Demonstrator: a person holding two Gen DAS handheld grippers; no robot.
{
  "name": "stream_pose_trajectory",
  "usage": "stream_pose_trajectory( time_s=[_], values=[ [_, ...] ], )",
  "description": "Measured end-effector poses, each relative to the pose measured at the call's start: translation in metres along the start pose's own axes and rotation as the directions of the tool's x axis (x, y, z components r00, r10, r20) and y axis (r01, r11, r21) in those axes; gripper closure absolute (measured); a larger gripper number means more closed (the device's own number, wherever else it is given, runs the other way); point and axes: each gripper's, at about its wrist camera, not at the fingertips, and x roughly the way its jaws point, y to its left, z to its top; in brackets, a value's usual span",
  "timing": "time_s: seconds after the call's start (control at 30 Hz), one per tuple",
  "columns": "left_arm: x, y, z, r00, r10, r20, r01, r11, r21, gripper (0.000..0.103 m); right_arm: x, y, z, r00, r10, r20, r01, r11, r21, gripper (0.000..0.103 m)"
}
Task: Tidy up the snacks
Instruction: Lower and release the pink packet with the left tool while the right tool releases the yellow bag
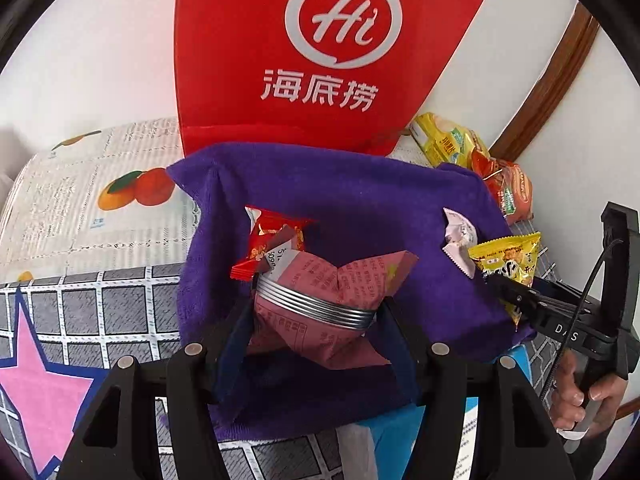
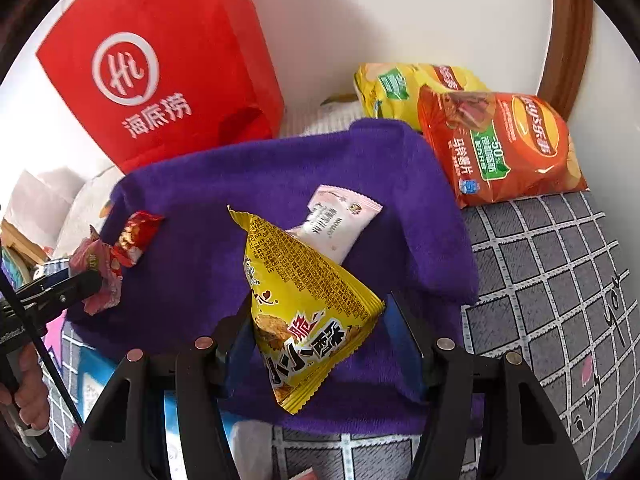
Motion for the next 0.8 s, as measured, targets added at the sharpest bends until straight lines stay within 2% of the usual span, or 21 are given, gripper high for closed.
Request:
stream_pose_trajectory(
  time_s=[0.37,0.53,0.63,0.7,0.8],
  values=[
    [0.015,0.001,0.001,1.0,0.01,-0.01,-0.01,1.0,0.0,0.041,0.024,0.002,-0.002,0.999,-0.018,-0.043,0.017,0.999,-0.029,0.042],
    [0.018,0.0,0.002,0.999,0.005,-0.035,-0.005,1.0,-0.005,0.029,0.026,0.005,-0.004,0.998,-0.024,-0.052,0.022,0.999,-0.046,0.039],
    [0.013,-0.005,0.002,1.0,0.018,-0.025,-0.018,1.0,-0.003,0.026,0.024,0.005,-0.004,0.998,-0.006,-0.066,0.005,1.0,-0.028,0.03],
    [0.005,-0.01,0.001,0.999,0.033,-0.006,-0.033,0.999,0.013,0.025,0.017,0.004,-0.005,0.999,0.001,-0.046,-0.002,1.0,-0.021,0.024],
    [-0.008,-0.012,0.0,1.0,0.018,0.01,-0.018,1.0,0.016,0.025,-0.001,0.001,-0.006,1.0,-0.005,-0.006,0.005,1.0,0.001,0.022]
  ],
)
